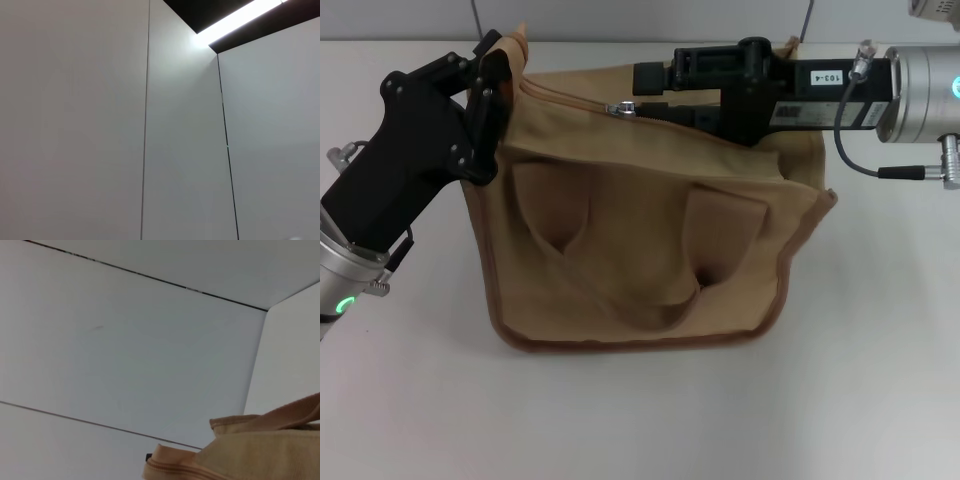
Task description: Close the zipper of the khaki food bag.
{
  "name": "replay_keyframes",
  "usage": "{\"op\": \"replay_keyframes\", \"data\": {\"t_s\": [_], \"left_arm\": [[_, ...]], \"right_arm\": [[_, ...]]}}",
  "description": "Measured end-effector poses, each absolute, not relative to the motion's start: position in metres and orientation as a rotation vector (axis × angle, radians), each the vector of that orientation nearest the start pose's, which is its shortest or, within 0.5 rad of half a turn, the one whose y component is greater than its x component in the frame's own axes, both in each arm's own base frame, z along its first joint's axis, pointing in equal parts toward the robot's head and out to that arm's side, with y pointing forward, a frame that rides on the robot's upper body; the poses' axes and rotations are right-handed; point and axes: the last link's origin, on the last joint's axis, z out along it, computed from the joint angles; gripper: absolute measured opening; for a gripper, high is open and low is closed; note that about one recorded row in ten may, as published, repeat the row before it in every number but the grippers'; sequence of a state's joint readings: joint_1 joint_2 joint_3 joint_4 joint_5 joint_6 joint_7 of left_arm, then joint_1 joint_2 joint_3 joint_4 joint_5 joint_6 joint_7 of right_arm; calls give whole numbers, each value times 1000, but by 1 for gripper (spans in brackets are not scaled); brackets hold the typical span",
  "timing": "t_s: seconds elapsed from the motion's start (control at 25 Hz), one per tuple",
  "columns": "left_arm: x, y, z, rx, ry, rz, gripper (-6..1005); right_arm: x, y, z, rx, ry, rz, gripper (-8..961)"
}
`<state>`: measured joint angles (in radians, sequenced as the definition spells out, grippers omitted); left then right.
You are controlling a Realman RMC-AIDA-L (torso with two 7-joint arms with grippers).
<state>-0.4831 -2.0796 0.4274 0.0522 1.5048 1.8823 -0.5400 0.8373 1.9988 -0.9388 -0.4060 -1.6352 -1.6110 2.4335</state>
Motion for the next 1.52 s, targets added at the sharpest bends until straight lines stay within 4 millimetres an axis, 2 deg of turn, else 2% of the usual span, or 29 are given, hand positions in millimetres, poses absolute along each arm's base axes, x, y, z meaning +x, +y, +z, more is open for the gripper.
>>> {"op": "replay_keyframes", "data": {"t_s": [0.24, 0.6, 0.76, 1.52], "left_arm": [[-248, 278, -1, -1974, -151, -1435, 20], [-248, 279, -2, -1978, -155, -1429, 20], [-247, 280, -2, -1982, -155, -1427, 20], [-248, 279, -3, -1982, -163, -1426, 20]], "right_arm": [[146, 377, -13, -2636, 2006, 1041, 557], [171, 382, -15, -2497, 2030, 975, 557], [175, 383, -17, -2484, 2015, 946, 556], [137, 384, -34, -2706, 1751, 996, 555]]}}
